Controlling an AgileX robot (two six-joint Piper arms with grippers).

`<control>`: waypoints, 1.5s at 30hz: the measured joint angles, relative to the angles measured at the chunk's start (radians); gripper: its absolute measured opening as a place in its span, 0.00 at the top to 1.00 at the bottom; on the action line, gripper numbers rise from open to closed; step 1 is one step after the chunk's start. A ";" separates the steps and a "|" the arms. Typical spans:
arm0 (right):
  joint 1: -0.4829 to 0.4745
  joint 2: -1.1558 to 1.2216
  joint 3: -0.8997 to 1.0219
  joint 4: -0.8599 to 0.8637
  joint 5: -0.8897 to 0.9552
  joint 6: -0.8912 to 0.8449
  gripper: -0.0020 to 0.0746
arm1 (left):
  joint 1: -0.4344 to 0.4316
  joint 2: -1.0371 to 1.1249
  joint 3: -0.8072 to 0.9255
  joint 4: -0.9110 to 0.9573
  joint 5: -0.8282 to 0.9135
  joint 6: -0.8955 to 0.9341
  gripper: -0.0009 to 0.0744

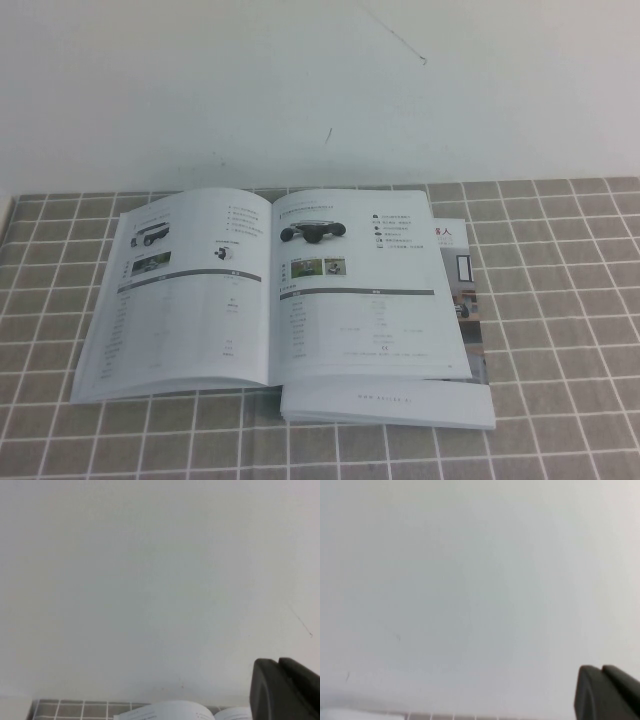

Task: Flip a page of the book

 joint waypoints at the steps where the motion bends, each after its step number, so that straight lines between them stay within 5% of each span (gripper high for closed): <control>1: 0.000 0.034 -0.026 0.002 0.042 0.000 0.98 | 0.000 0.039 -0.028 -0.005 0.022 0.000 0.99; 8: 0.000 0.355 -0.181 0.143 0.317 -0.188 0.98 | 0.000 0.282 -0.083 -0.156 0.000 -0.045 0.99; 14: 0.000 0.627 -0.251 0.367 0.466 -0.426 0.98 | 0.000 0.554 -0.214 -0.186 0.164 0.072 0.99; 23: 0.000 0.898 -0.263 0.608 0.456 -0.661 0.98 | 0.000 0.859 -0.311 -0.272 0.217 0.218 0.99; 32: 0.000 1.122 -0.291 0.810 0.444 -0.823 0.97 | 0.000 1.147 -0.333 -0.734 0.233 0.587 0.99; 35: 0.000 1.194 -0.340 0.817 0.467 -0.829 0.87 | 0.000 1.220 -0.335 -0.854 0.208 0.681 0.99; 40: 0.004 1.318 -0.439 0.867 0.564 -0.834 0.57 | 0.000 1.331 -0.337 -0.988 0.163 0.726 0.99; 45: 0.079 1.411 -0.527 0.864 0.581 -0.818 0.49 | -0.028 1.404 -0.337 -1.048 0.103 0.781 0.99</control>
